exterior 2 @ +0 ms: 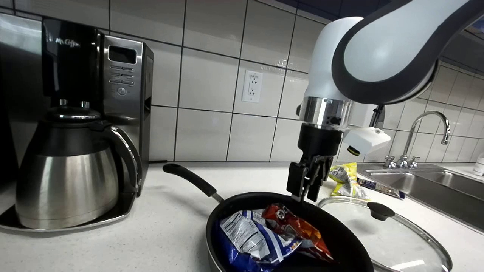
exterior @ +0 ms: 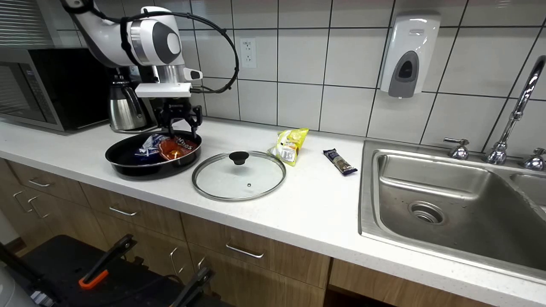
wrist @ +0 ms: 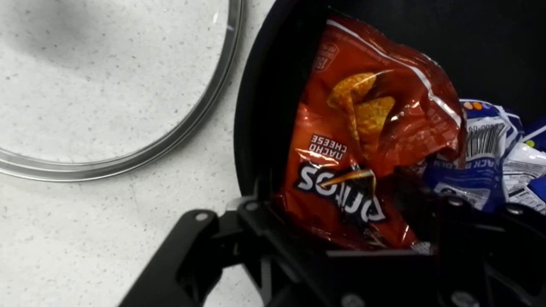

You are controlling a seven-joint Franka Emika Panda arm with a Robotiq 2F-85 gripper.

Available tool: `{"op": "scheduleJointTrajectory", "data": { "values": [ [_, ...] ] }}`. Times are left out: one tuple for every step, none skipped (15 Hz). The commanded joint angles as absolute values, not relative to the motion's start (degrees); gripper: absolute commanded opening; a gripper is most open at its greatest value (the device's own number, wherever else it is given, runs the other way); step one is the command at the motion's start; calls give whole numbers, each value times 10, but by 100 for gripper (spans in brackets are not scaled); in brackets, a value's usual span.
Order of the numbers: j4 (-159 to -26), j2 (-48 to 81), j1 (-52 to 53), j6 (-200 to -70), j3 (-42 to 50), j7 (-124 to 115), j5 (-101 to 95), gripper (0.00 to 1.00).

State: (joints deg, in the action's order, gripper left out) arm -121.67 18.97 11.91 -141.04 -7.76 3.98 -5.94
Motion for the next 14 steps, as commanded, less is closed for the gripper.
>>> {"op": "scheduleJointTrajectory", "data": {
  "values": [
    [-1231,150,105,-1407,-79,44,-57,100],
    [-1233,143,103,-1408,-76,42,-58,100],
    [-1235,136,101,-1409,-74,41,-60,100],
    [-1239,128,98,-1412,-70,40,-62,100],
    [-1242,122,96,-1413,-67,39,-65,100],
    [-1249,112,91,-1415,-64,43,-64,100],
    [-1254,104,87,-1416,-62,46,-64,100],
    [-1262,94,81,-1417,-59,53,-62,100],
    [-1270,85,75,-1419,-57,60,-57,100],
    [-1280,76,67,-1421,-53,69,-55,100],
    [-1288,68,60,-1424,-51,80,-51,100],
    [-1296,60,52,-1425,-48,92,-46,100],
    [-1305,52,44,-1429,-43,101,-46,100],
    [-1312,46,37,-1432,-39,112,-42,100]
  ]
}}
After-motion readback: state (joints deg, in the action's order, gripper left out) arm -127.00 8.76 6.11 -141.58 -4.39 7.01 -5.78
